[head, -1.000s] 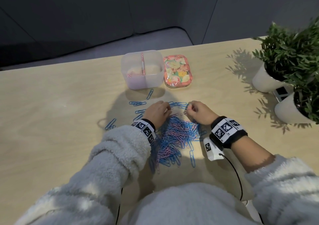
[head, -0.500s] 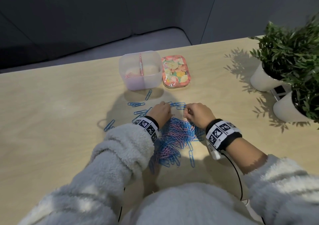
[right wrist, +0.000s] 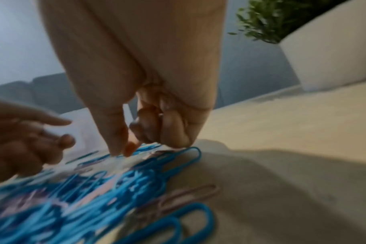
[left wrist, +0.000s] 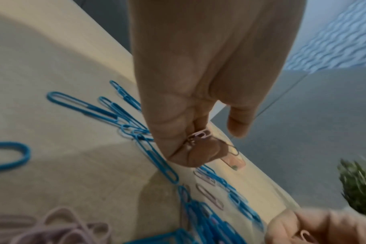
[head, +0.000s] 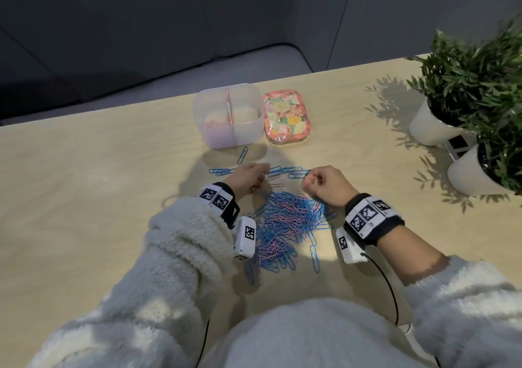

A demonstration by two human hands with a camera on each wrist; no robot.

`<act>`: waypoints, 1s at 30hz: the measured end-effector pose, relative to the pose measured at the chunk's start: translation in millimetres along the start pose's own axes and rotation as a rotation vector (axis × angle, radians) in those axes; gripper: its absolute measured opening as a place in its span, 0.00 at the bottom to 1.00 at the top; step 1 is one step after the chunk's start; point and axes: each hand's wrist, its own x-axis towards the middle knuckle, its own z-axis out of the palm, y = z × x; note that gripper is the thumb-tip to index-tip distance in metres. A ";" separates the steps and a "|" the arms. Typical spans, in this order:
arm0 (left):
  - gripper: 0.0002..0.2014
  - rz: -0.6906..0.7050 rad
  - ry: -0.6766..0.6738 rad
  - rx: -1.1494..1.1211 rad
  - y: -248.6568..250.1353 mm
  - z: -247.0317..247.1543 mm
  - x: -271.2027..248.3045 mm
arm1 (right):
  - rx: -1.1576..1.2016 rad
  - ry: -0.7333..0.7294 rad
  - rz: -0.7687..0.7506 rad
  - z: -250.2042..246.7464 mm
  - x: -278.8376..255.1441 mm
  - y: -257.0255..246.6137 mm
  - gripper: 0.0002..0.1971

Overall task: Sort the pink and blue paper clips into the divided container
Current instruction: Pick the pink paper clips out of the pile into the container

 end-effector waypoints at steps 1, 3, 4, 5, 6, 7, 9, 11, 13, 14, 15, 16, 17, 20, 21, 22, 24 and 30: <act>0.12 0.045 0.002 0.101 -0.9 1.7 1.0 | -0.106 -0.026 -0.013 1.5 0.5 -1.6 0.07; 0.12 0.163 0.009 0.360 -3.9 5.5 3.5 | -0.221 -0.075 0.001 4.4 0.0 -7.1 0.07; 0.09 0.212 0.020 0.481 -5.7 7.3 4.6 | -0.273 -0.086 0.005 6.9 -0.5 -9.3 0.07; 0.06 0.248 0.035 0.590 -6.9 9.7 5.7 | -0.323 -0.085 0.003 9.0 -1.5 -11.6 0.06; 0.05 0.282 0.054 0.687 -8.5 11.5 6.5 | -0.367 -0.081 0.002 11.4 -2.8 -13.0 0.04; 0.07 0.316 0.068 0.772 -10.3 13.2 8.0 | -0.407 -0.076 -0.001 13.8 -4.9 -15.1 0.02; 0.08 0.384 0.065 0.913 -12.5 16.7 8.6 | -0.459 -0.081 0.005 18.1 -9.2 -16.6 0.05; 0.07 0.441 0.038 1.051 -13.7 20.3 7.7 | -0.461 -0.130 0.010 19.0 -9.1 -14.6 0.07; 0.07 0.465 0.009 1.164 -13.5 22.7 8.4 | -0.342 -0.161 0.014 16.3 -5.4 -12.8 0.09; 0.08 0.466 0.004 1.199 -12.7 22.8 8.7 | -0.191 -0.161 0.019 13.9 -3.1 -12.7 0.11; 0.09 0.452 0.000 1.212 -11.7 22.7 8.5 | -0.001 -0.145 0.025 10.8 -2.5 -14.3 0.13; 0.10 0.438 -0.003 1.217 -11.0 22.6 8.4 | 0.183 -0.116 0.035 7.9 -1.4 -15.3 0.14; 0.10 0.424 -0.005 1.217 -10.4 22.5 7.9 | 0.337 -0.080 0.067 5.0 -0.7 -17.3 0.13; 0.08 0.414 0.006 1.208 -12.6 17.9 6.3 | 0.644 -0.029 0.213 -0.2 2.1 -25.8 0.10; 0.08 0.416 0.014 1.206 -13.4 15.0 4.4 | 0.690 -0.051 0.243 -0.2 4.6 -28.0 0.11; 0.07 0.417 0.023 1.200 -14.3 11.9 2.0 | 0.706 -0.077 0.270 1.3 7.4 -29.2 0.12; 0.07 0.409 0.046 1.153 -16.5 3.2 -4.5 | 0.631 -0.104 0.298 5.7 11.5 -32.9 0.12; 0.05 0.419 0.183 0.859 -1.9 -41.8 -23.6 | -0.138 0.043 0.008 28.7 23.8 -41.5 0.06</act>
